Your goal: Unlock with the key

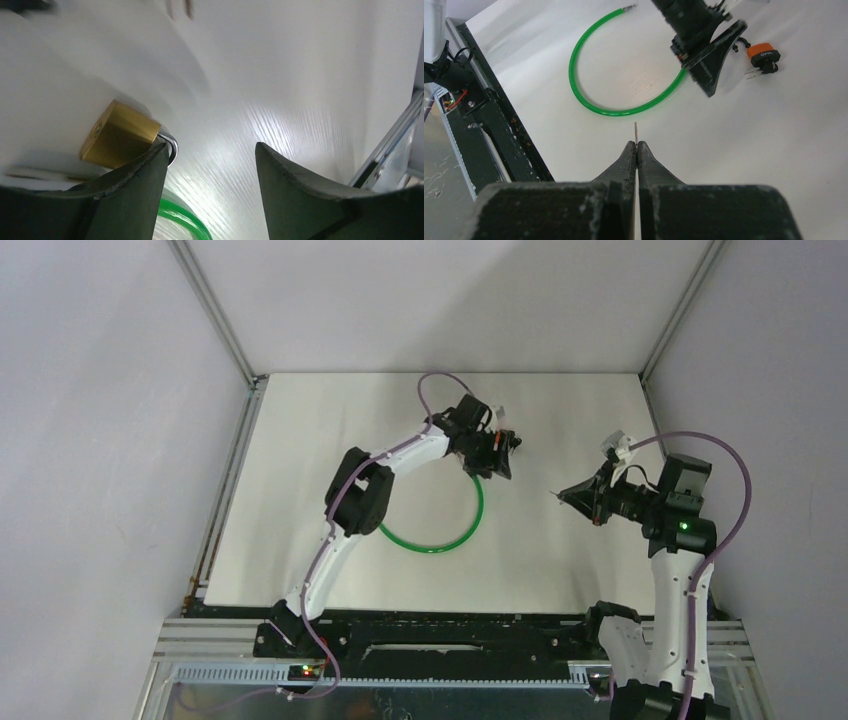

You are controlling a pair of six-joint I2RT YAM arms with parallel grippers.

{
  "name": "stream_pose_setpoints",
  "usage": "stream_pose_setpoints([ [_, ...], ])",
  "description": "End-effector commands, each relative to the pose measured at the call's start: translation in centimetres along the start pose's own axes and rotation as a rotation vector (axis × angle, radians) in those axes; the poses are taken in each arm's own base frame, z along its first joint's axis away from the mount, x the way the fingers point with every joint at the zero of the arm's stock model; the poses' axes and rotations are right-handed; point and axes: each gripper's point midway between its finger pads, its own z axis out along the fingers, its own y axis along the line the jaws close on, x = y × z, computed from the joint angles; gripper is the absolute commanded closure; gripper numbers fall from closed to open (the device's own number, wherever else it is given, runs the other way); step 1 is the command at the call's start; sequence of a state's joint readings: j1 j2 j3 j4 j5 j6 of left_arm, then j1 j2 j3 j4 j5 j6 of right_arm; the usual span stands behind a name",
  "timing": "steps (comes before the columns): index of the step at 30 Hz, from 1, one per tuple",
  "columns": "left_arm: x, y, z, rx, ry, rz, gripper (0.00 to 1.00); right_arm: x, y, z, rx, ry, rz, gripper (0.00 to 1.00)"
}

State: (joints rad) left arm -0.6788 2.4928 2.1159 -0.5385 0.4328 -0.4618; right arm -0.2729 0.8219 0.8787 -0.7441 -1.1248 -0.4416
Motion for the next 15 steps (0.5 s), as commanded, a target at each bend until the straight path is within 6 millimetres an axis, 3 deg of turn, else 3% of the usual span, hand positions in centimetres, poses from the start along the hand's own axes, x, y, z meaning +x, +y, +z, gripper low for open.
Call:
stream_pose_setpoints([
  [1,8.9,0.2,1.0,-0.057,0.215,0.088,0.3,-0.6,0.6,-0.4,-0.011,-0.029,-0.028,1.0],
  [9,17.5,-2.9,-0.9,-0.045,0.369,0.407,0.26,-0.8,0.5,-0.7,0.0,-0.04,-0.034,1.0],
  [12,20.0,-2.6,-2.1,-0.058,0.419,0.5,0.25,-0.8,0.6,-0.8,0.002,-0.043,-0.035,1.0],
  [15,21.2,-1.1,-3.6,-0.109,0.449,0.607,0.24,-0.8,0.6,-0.9,0.003,-0.044,-0.035,1.0],
])
